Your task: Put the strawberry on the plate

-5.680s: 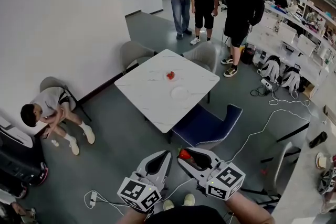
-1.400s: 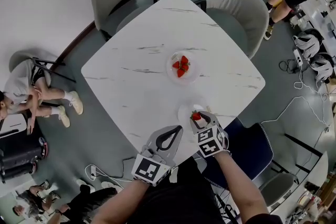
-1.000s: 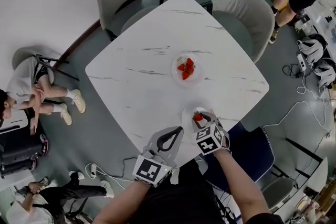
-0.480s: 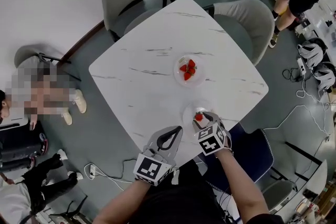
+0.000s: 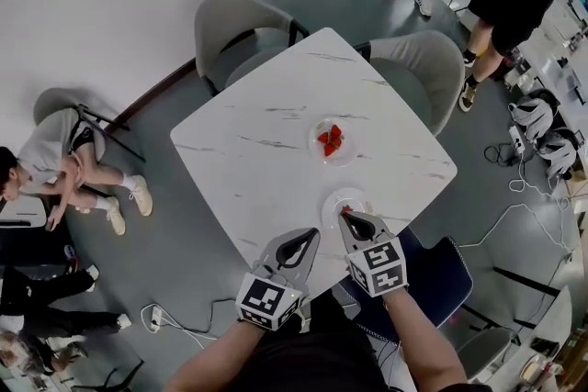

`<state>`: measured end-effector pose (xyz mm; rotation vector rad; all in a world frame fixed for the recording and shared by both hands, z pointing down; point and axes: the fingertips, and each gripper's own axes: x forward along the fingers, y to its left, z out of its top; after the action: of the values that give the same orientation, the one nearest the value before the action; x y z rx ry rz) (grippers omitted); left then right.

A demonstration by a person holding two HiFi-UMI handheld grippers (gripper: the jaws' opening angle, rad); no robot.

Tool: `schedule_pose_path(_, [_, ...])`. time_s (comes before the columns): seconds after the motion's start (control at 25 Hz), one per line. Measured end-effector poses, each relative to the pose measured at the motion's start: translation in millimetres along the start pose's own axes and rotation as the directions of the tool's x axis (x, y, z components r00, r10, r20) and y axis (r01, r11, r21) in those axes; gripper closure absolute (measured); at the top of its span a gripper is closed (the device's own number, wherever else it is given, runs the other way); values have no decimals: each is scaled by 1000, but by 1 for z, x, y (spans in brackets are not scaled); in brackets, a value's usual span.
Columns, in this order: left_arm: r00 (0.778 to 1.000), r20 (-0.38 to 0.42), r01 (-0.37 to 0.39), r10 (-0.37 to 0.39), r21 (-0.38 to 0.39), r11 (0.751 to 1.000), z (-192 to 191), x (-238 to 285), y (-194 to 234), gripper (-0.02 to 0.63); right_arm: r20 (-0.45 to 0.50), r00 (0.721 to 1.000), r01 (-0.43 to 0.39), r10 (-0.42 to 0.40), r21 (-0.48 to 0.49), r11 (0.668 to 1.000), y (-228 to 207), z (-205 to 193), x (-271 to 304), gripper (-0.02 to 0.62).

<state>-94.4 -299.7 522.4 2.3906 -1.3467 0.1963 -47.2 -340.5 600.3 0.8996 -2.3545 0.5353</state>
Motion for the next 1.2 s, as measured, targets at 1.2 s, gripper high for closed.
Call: schedule_pose_path(1.2, [969,215,115,-123,49,992,122,-171,-75,597,509,860,-37,44,-23,999,179,142,-184,594])
